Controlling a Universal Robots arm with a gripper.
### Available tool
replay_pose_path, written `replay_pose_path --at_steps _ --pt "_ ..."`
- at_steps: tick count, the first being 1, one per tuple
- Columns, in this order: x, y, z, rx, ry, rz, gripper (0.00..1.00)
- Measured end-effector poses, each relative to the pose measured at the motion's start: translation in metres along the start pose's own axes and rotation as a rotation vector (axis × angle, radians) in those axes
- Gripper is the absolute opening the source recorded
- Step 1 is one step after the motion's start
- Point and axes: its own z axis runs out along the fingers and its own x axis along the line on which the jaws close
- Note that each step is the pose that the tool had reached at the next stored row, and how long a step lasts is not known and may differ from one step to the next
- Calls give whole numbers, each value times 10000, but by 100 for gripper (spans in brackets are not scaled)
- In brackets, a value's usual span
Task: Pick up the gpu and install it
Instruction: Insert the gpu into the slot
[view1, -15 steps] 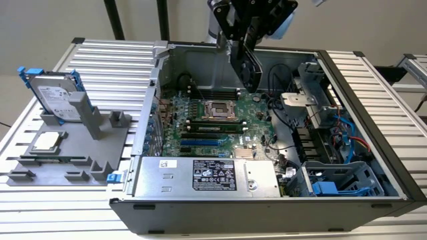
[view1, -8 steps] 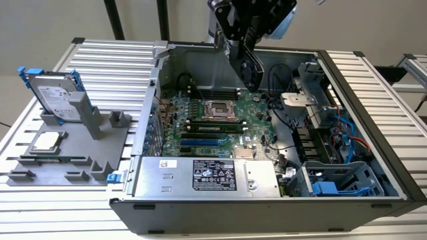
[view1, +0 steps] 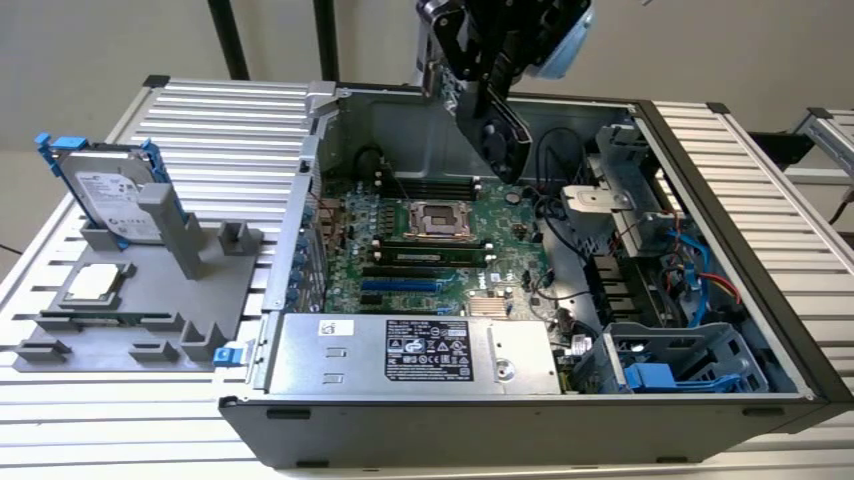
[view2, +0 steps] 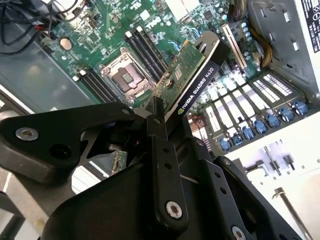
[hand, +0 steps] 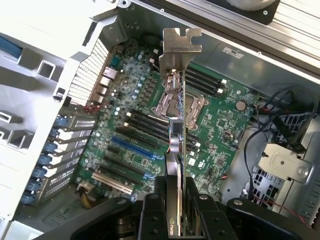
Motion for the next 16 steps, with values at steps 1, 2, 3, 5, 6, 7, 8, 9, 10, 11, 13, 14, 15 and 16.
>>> replay_pose_path --at_steps 1,2,3,5,6,7,8,9,10,11,13,14,15,16 --pt "0 0 -1 0 6 -85 0" --pt "0 0 -2 -2 12 -169 0" --pt "0 0 -3 -2 18 -257 0" --pt "0 0 -5 -4 30 -433 0" --pt "0 0 -6 -5 36 -512 0" --pt "0 0 -7 -6 42 -606 0" --pt "0 1 -8 -6 49 -695 0" --pt "0 1 -9 -7 55 -787 0" --pt "0 1 -10 -8 62 -878 0" --pt "0 1 -10 -9 68 -972 0" --pt "0 1 -12 -10 81 -1159 0" --pt "0 1 -13 -12 88 -1256 0" --pt "0 1 -14 -12 95 -1346 0" --pt "0 1 -15 -13 102 -1444 0"
